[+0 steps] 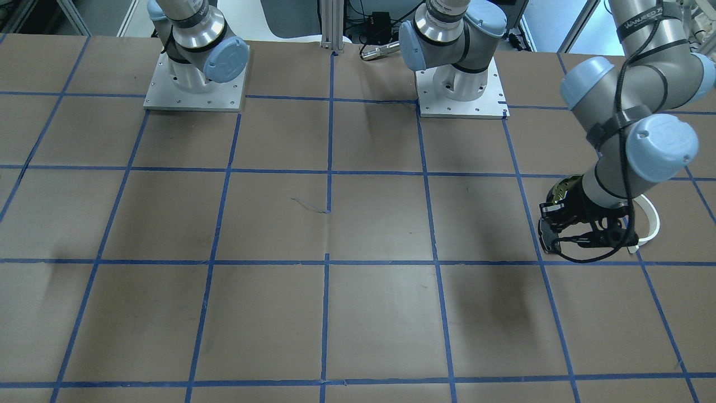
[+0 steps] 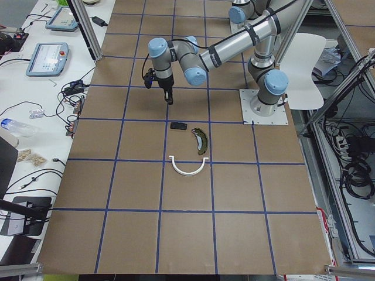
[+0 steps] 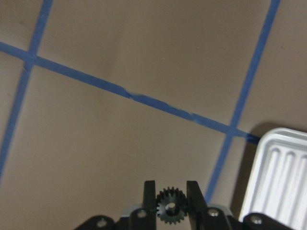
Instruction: Place bearing gear from tray to pile
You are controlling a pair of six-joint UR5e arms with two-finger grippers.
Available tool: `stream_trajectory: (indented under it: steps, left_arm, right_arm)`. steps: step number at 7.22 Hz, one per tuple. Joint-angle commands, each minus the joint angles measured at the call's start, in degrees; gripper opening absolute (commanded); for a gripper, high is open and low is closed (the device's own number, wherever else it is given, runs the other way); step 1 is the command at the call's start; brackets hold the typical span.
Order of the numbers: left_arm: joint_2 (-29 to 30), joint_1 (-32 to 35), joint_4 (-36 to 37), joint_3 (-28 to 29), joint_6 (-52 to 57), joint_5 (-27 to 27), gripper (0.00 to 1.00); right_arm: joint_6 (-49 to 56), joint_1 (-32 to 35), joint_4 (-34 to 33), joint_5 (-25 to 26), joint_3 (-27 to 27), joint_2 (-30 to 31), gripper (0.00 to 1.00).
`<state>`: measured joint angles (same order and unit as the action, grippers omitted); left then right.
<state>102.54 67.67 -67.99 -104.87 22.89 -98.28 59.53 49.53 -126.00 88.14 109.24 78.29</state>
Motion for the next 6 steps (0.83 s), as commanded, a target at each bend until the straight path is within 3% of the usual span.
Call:
stream_trajectory:
  steps: [1, 3, 6]
  left_arm:
    - [-0.24, -11.98, 5.20, -4.63, 16.15, 0.98, 0.00]
    - [1.60, -15.89, 11.01, -7.01, 22.45, 3.62, 0.00]
    - [4.33, -15.81, 13.40, -7.20, 21.93, 3.80, 0.00]
  right_arm:
    - [-23.02, 15.87, 0.05, 0.10, 5.09, 4.32, 0.10]
    - [-50.40, 34.75, 0.23, 2.02, 5.10, 3.63, 0.11]
    - [-86.92, 55.97, -6.33, 1.07, 1.08, -7.40, 0.12]
